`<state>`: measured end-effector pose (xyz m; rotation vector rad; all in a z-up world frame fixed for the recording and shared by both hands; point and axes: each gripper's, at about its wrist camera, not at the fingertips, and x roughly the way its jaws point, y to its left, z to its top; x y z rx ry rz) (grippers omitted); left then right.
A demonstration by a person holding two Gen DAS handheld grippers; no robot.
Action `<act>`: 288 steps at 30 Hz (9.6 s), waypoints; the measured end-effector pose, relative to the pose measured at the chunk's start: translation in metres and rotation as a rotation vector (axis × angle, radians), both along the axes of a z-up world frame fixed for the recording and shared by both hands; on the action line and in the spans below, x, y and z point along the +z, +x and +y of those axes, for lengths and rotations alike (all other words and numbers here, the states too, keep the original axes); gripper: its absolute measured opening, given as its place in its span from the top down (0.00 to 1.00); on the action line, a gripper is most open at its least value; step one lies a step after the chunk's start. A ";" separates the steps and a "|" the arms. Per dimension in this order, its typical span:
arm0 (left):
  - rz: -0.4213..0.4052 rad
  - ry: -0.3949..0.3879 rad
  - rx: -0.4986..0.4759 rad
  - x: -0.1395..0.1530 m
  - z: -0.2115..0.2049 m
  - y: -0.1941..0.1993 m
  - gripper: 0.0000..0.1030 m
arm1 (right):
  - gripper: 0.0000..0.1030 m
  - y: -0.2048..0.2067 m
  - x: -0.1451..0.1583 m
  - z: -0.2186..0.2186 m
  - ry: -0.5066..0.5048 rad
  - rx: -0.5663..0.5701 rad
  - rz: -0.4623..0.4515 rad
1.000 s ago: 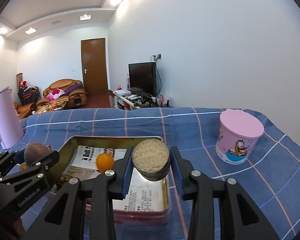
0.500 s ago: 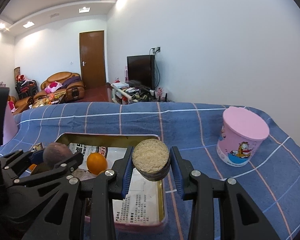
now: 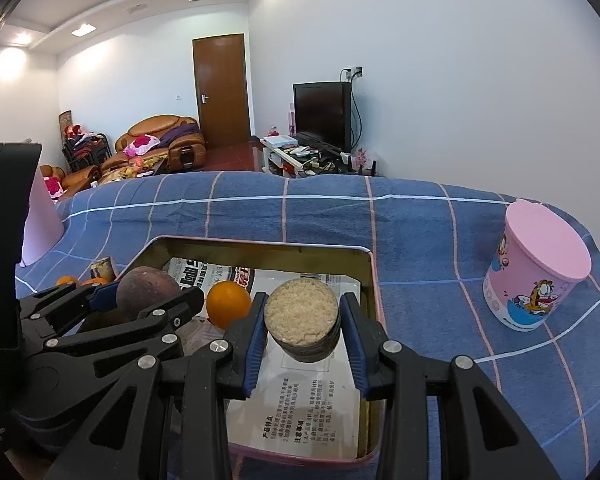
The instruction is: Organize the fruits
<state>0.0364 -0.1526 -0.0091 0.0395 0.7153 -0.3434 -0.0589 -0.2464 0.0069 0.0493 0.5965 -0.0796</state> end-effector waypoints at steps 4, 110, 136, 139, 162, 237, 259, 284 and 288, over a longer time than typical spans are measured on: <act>0.001 -0.007 0.006 0.000 0.002 0.001 0.48 | 0.61 0.001 -0.002 -0.004 0.061 0.024 0.006; -0.024 0.053 0.449 0.008 0.258 0.027 0.00 | 0.39 0.046 -0.008 0.190 -0.115 0.175 -0.002; 0.014 0.009 0.290 0.009 0.244 0.023 0.02 | 0.55 0.024 -0.005 0.203 -0.214 0.179 -0.046; 0.018 0.032 0.197 0.006 0.225 0.020 0.10 | 0.55 -0.002 0.006 0.190 -0.156 0.098 -0.144; 0.015 -0.005 0.171 -0.001 0.215 0.014 0.69 | 0.54 -0.022 0.011 0.167 -0.032 0.062 -0.200; -0.268 0.070 0.285 0.021 0.151 -0.062 0.69 | 0.54 -0.055 0.014 0.111 -0.062 0.012 -0.236; -0.237 0.047 0.184 0.019 0.099 -0.062 0.69 | 0.54 -0.062 0.017 0.048 -0.096 -0.104 -0.235; -0.153 -0.003 0.048 0.014 0.012 -0.036 0.69 | 0.54 -0.035 0.016 -0.004 -0.120 -0.263 -0.193; -0.105 -0.017 0.042 0.011 0.007 -0.025 0.69 | 0.54 -0.027 0.015 -0.010 -0.105 -0.268 -0.183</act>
